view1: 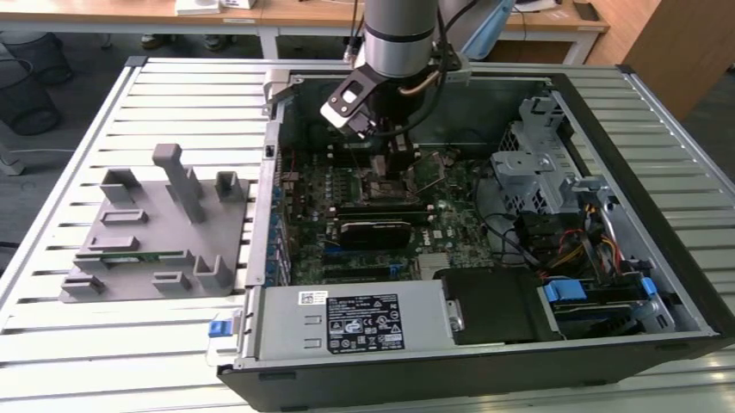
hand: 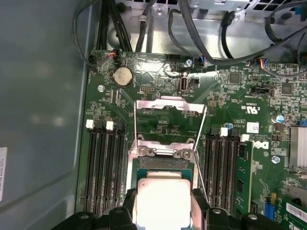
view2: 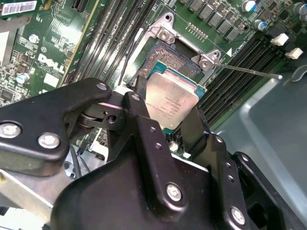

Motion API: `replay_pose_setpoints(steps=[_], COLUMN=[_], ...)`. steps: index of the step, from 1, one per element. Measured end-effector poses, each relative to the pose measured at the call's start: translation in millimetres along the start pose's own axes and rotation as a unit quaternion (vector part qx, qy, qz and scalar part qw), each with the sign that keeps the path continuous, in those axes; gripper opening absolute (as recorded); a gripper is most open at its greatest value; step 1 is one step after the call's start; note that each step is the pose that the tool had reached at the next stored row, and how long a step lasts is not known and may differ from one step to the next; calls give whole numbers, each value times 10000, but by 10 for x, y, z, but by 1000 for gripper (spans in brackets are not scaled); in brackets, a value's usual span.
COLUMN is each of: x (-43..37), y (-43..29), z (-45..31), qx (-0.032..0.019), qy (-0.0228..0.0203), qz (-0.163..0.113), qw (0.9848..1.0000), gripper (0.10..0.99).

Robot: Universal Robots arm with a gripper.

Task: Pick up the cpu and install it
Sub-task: 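Place the cpu into insertion slot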

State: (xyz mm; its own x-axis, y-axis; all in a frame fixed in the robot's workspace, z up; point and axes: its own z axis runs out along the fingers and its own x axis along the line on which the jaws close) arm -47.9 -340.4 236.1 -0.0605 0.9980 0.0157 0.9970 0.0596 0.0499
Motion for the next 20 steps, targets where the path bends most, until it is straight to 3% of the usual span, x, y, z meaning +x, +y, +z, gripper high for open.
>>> replay_pose_setpoints(steps=[20], x=[-3], y=[-10], z=[152], qx=[-4], qy=[-1], qz=[7], qw=[10000], gripper=[529])
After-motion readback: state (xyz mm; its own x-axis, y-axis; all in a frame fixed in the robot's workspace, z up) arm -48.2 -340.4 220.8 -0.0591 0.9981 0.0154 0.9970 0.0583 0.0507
